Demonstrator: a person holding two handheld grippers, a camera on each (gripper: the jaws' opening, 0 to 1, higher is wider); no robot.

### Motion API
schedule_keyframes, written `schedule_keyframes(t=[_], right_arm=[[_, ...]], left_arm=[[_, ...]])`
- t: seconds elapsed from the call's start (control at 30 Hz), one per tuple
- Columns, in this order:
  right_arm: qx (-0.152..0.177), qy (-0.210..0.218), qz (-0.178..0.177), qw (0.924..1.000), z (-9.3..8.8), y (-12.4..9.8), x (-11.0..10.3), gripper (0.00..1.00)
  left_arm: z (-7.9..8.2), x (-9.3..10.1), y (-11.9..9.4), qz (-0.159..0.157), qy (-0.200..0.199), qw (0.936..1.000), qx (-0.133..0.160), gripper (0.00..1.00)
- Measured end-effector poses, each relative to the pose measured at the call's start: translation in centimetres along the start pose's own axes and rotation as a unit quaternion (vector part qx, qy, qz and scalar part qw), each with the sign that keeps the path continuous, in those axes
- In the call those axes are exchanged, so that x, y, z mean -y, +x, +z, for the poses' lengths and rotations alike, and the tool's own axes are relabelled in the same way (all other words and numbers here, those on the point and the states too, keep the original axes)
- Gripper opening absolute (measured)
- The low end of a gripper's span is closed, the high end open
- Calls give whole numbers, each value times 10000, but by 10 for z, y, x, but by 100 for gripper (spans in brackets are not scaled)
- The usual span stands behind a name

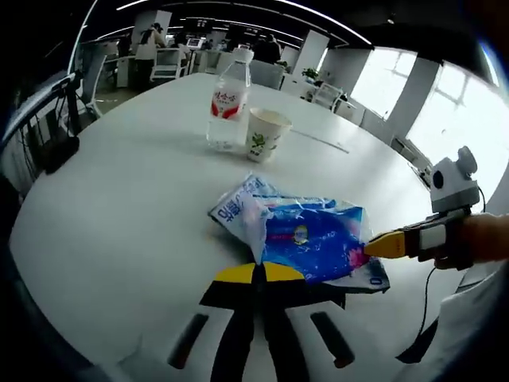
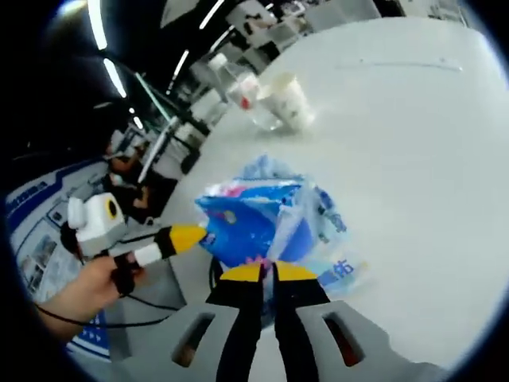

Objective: Arrange the tabletop items into an orderly group along one side of the table until the central work area is clear of visible clutter.

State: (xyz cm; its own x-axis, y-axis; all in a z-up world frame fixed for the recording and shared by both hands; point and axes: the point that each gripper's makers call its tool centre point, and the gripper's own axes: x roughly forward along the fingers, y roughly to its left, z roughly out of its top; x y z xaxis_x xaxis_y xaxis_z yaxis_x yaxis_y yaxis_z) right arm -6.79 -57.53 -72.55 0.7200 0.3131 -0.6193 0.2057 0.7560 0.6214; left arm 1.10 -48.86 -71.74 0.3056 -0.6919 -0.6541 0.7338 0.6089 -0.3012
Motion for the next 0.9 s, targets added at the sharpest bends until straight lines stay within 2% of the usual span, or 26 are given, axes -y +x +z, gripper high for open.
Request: schedule_keyframes(t=[0.23, 0.4, 0.53, 0.67, 0.83, 0.9], right_arm=[[245, 217, 286, 9991, 6, -14, -4, 0], [443, -114, 346, 9984, 13, -32, 0, 0], [577, -159, 175, 9981, 11, -50, 15, 0], [749, -172, -73, 9970, 11, -74, 39, 0], [1055, 78, -311, 9939, 18, -102, 66, 0], [1157, 93, -402, 9924, 21, -112, 75, 0]], left_arm=[[9, 9, -16, -72, -190, 9995, 224, 0], [15, 26, -15, -215, -198, 9992, 260, 0], [12, 50, -5, -395, 134, 9991, 100, 0], [10, 75, 10, -645, 372, 9972, -76, 0], [16, 110, 30, -1047, 734, 9915, -226, 0], [18, 127, 40, -1228, 1003, 9868, -336, 0]])
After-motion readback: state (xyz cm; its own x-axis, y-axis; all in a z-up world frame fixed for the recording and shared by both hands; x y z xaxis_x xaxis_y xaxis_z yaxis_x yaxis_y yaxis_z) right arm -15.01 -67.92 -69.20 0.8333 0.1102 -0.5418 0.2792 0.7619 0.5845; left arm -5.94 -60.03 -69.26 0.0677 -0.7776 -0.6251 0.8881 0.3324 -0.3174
